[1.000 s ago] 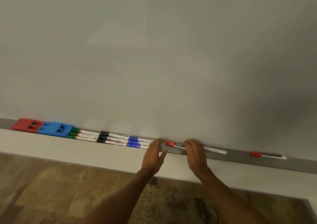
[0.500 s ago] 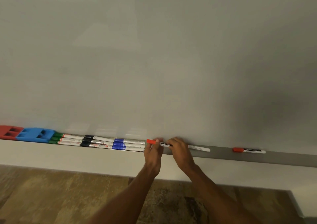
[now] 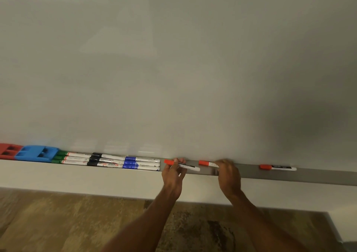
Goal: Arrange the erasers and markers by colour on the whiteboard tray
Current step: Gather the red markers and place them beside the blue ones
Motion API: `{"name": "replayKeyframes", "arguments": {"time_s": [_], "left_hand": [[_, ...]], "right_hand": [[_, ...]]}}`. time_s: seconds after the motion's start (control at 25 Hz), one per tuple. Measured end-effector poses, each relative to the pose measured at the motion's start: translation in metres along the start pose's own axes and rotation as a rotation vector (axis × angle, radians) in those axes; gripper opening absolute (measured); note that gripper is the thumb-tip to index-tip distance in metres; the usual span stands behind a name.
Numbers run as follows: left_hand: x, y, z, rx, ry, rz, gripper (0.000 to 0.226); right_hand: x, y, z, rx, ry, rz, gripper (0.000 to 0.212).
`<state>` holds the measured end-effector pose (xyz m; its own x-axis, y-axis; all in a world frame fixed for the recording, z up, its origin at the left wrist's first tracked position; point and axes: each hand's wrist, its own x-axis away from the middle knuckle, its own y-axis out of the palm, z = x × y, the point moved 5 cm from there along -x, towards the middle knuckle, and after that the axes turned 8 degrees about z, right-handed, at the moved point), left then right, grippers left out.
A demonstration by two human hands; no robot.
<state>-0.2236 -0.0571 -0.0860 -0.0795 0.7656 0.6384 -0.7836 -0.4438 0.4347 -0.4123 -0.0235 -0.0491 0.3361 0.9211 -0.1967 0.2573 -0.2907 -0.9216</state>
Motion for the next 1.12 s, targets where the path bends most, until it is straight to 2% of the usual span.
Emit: {"name": "replayKeyframes", "arguments": {"time_s": [0.24, 0.52, 0.76, 0.88, 0.96, 1.12], "left_hand": [[0.004, 0.002, -0.007, 0.008, -0.055, 0.001, 0.015], [0.011, 0.015, -0.02, -0.005, -0.09, -0.019, 0.012], [0.019, 0.033, -0.039, -0.095, -0.079, -0.102, 0.029], [0.022, 0.046, -0.051, -0.09, -0.075, -0.111, 0.023], [0.023, 0.055, -0.06, -0.061, -0.108, -0.07, 0.024], [0.023, 0.072, -0.079, 0.005, -0.168, -0.005, 0.021]], "right_hand": [[0.001, 0.007, -0.001, -0.03, -0.007, -0.07, 0.021], [-0.004, -0.003, -0.03, -0.252, -0.076, -0.035, 0.022], [0.004, -0.005, -0.025, -0.378, -0.056, -0.138, 0.024], [0.004, -0.019, -0.012, -0.463, -0.048, -0.118, 0.025], [0.002, -0.026, 0.009, -0.402, -0.052, -0.076, 0.027], [0.0, -0.042, 0.082, -0.284, 0.128, 0.008, 0.025]]}}
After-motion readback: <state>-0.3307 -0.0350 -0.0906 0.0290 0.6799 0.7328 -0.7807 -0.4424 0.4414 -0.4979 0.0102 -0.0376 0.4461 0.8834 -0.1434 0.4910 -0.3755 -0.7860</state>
